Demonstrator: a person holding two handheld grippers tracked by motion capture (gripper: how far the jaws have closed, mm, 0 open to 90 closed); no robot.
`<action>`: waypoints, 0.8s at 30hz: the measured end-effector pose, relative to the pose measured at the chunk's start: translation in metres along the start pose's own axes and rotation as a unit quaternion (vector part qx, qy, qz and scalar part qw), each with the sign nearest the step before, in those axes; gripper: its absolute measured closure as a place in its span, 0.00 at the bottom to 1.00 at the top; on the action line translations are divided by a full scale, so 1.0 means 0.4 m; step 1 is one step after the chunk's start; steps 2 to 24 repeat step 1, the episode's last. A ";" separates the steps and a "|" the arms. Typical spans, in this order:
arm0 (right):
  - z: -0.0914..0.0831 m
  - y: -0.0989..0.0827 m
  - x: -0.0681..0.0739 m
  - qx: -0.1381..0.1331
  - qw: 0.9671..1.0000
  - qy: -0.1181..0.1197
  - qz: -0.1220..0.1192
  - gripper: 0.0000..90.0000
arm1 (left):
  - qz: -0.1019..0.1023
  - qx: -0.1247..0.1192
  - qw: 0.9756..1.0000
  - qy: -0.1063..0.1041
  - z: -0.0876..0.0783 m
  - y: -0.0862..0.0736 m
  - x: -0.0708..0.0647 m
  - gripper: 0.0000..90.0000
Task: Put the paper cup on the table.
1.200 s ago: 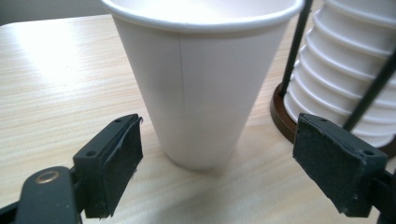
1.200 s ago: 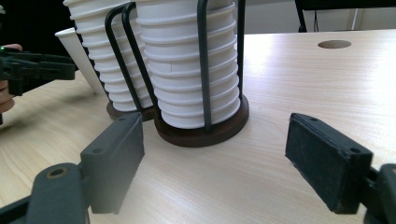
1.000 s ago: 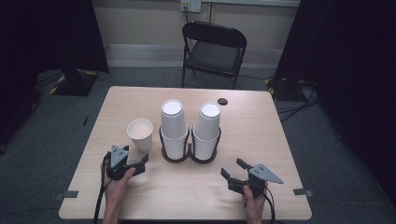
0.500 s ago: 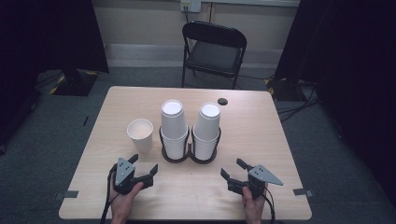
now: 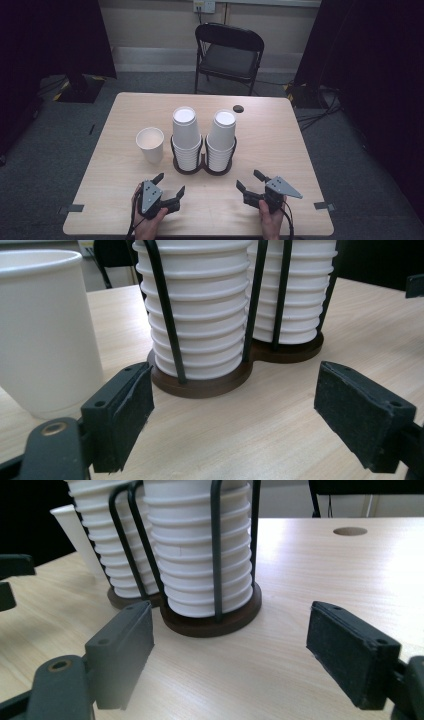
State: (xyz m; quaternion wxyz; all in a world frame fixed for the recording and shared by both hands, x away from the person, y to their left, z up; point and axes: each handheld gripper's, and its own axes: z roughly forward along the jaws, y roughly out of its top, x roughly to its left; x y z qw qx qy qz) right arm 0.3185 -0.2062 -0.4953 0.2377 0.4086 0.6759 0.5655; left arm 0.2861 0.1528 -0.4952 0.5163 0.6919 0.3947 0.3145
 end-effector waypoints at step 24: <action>0.002 0.001 0.001 0.006 1.000 -0.007 0.000 0.20 | -0.001 -0.002 1.000 0.002 0.000 0.000 -0.001 0.18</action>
